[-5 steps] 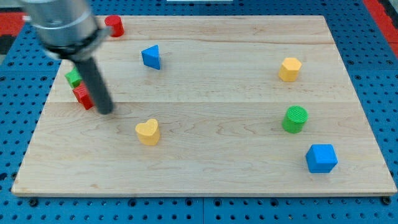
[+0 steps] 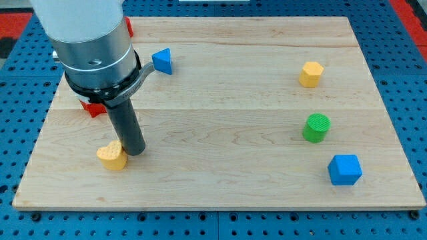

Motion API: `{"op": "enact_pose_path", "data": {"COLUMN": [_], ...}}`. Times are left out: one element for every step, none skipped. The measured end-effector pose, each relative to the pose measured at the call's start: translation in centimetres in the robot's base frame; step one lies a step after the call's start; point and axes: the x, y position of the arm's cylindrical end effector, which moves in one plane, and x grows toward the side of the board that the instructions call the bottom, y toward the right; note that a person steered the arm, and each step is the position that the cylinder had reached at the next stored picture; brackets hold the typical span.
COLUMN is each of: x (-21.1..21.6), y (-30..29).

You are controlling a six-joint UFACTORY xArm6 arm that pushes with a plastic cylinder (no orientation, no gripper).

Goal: Move the yellow blocks towards the bottom left corner

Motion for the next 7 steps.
{"op": "enact_pose_path", "data": {"x": [0.0, 0.0, -4.4, -6.3, -8.1, -10.2, -15.5], "y": [0.1, 0.0, 6.1, 15.7, 26.9, 35.9, 35.7]}}
